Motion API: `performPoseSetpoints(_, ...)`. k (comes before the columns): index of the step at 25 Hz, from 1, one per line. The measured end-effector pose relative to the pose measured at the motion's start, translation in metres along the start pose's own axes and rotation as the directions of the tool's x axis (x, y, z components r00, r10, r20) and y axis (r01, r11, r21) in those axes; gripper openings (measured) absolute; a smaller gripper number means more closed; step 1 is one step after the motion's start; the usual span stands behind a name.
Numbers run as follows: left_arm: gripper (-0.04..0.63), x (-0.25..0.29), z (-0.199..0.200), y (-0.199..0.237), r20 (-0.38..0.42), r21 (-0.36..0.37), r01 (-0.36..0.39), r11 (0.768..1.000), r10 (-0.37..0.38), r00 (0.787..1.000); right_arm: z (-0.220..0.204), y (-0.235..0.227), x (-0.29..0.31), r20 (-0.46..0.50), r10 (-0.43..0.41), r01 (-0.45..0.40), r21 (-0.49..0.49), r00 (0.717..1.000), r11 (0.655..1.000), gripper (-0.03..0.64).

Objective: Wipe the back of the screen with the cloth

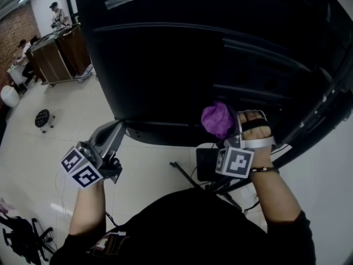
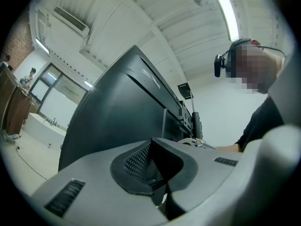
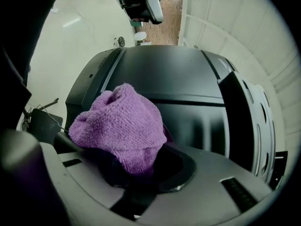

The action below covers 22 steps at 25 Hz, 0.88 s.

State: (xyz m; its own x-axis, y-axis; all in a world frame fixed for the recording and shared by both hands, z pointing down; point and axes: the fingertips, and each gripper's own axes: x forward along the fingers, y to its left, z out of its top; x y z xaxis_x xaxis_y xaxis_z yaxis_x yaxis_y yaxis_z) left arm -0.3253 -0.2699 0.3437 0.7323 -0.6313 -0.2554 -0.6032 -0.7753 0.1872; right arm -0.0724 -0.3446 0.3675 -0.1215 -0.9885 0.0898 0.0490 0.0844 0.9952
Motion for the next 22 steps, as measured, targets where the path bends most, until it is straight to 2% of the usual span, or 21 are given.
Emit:
performPoseSetpoints(2,-0.005,-0.005,0.001,0.002,0.001,0.004,-0.012,1.0,0.012,1.0,0.006,-0.004,-0.006,0.028,0.001,-0.002,0.021,1.0,1.0,0.091)
performPoseSetpoints(5,-0.005,-0.019,0.003,0.009,0.002,0.008,-0.048,0.999,0.048,0.999,0.051,0.001,-0.018,0.189,0.032,-0.047,0.072,0.981,0.996,0.091)
performPoseSetpoints(8,-0.005,-0.037,0.004,0.018,0.004,0.0,-0.1,0.995,0.1,0.995,0.122,0.031,-0.017,0.366,0.122,-0.146,0.039,0.923,0.988,0.091)
performPoseSetpoints(12,-0.005,-0.066,0.002,0.023,-0.004,-0.001,-0.168,0.986,0.168,0.986,0.209,0.073,-0.003,0.505,0.251,-0.29,0.0,0.826,0.957,0.091)
performPoseSetpoints(14,-0.005,-0.083,0.002,0.022,-0.003,-0.001,-0.202,0.979,0.202,0.979,0.245,0.083,0.0,0.547,0.308,-0.375,0.013,0.779,0.927,0.091)
performPoseSetpoints(16,-0.005,-0.096,-0.001,0.021,-0.003,-0.003,-0.231,0.973,0.231,0.973,0.267,0.092,0.004,0.563,0.363,-0.446,0.011,0.743,0.895,0.091)
performPoseSetpoints(18,-0.005,-0.104,-0.007,0.017,-0.005,-0.006,-0.252,0.968,0.252,0.968,0.277,0.101,0.01,0.561,0.397,-0.481,0.002,0.726,0.877,0.092)
performPoseSetpoints(22,-0.005,-0.117,-0.011,0.014,-0.007,-0.019,-0.277,0.961,0.277,0.961,0.282,0.113,0.017,0.538,0.438,-0.522,0.004,0.72,0.853,0.091)
